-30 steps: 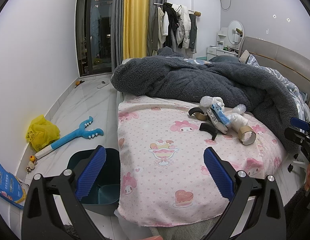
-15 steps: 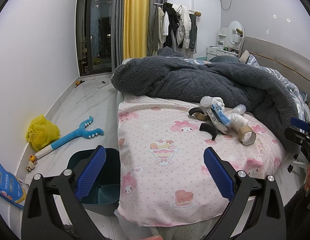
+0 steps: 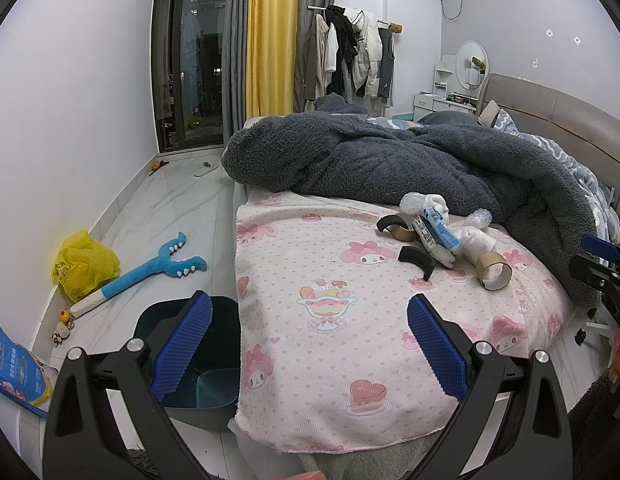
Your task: Collect trash
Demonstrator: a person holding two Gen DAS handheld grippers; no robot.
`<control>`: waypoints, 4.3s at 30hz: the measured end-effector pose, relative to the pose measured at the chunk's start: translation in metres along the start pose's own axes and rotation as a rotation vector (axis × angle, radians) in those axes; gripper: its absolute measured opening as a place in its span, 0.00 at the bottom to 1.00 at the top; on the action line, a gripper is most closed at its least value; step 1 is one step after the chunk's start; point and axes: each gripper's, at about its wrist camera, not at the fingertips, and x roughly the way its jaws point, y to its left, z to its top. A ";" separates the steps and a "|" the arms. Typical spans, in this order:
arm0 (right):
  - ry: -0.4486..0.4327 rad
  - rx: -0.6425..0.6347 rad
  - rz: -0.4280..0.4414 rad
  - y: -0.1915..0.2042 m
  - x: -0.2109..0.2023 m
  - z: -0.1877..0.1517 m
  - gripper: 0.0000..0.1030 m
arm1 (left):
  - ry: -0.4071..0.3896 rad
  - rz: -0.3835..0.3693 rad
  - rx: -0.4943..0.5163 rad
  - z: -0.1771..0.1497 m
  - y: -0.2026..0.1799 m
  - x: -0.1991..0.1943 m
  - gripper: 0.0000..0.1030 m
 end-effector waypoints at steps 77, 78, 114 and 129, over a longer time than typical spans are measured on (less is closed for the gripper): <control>0.236 0.052 -0.157 -0.001 0.135 -0.015 0.64 | 0.074 -0.401 0.191 0.026 -0.032 0.124 0.95; 0.240 0.053 -0.154 -0.001 0.136 -0.016 0.63 | 0.081 -0.404 0.193 0.025 -0.033 0.126 0.95; 0.202 0.149 -0.029 -0.022 0.110 0.002 0.51 | 0.216 -0.537 0.308 0.023 -0.089 0.190 0.61; 0.295 0.109 -0.127 -0.011 0.130 -0.010 0.47 | 0.223 -0.536 0.280 0.027 -0.071 0.180 0.45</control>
